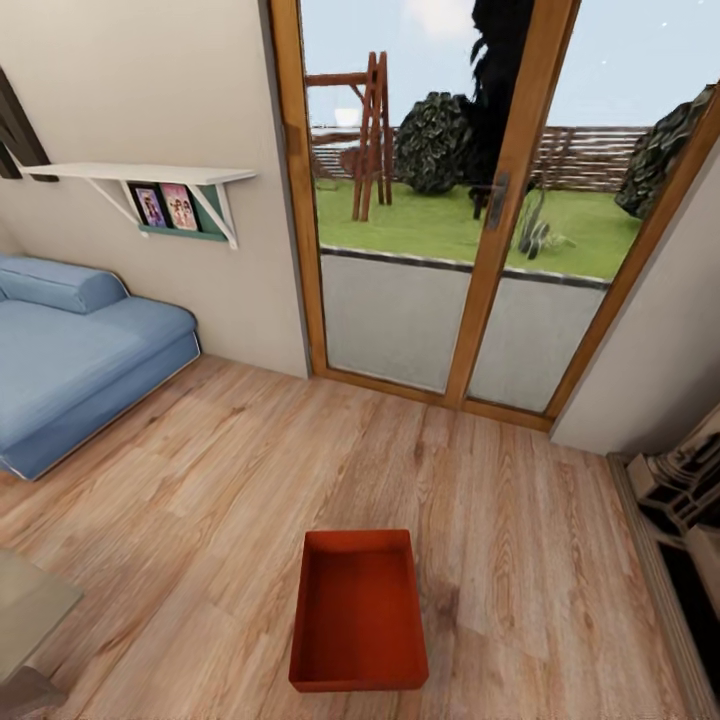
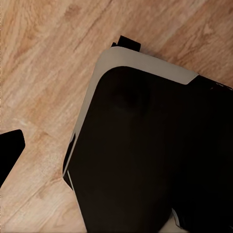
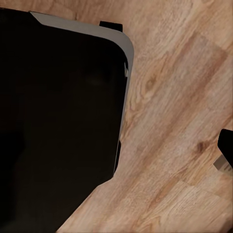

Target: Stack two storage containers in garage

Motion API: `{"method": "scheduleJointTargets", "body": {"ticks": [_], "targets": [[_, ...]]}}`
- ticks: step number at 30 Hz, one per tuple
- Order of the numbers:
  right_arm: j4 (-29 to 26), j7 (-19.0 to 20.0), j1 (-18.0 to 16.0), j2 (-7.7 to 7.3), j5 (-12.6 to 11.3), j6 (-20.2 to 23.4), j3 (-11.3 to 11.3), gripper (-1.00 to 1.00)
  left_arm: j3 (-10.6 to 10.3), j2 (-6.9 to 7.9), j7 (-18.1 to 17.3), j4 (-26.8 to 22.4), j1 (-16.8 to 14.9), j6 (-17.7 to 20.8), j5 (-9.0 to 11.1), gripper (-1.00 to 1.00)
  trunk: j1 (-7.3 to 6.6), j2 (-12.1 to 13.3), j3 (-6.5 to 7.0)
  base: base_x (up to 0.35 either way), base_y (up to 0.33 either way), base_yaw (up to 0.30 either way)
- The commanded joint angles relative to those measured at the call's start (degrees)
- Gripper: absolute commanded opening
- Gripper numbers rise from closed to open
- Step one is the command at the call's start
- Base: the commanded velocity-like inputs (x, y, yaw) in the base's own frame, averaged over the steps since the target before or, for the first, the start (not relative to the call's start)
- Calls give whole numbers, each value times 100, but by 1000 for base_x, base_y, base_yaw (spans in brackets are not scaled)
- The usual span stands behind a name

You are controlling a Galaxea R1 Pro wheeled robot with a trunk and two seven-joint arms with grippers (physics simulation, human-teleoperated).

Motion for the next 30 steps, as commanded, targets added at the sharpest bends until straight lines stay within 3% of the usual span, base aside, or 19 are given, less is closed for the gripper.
{"method": "scheduleJointTargets", "body": {"ticks": [1, 30], "targets": [[17, -3, -6, 2, -56, -36, 49, 100, -14, 1, -1, 2, -3, -8, 32, 100, 0, -4, -15, 0, 0, 0], [17, -3, -6, 2, -56, -57, 49, 100, -14, 6, -1, 2, -3, -3, 32, 100, 0, -4, -288, 0, 0, 0]]}}
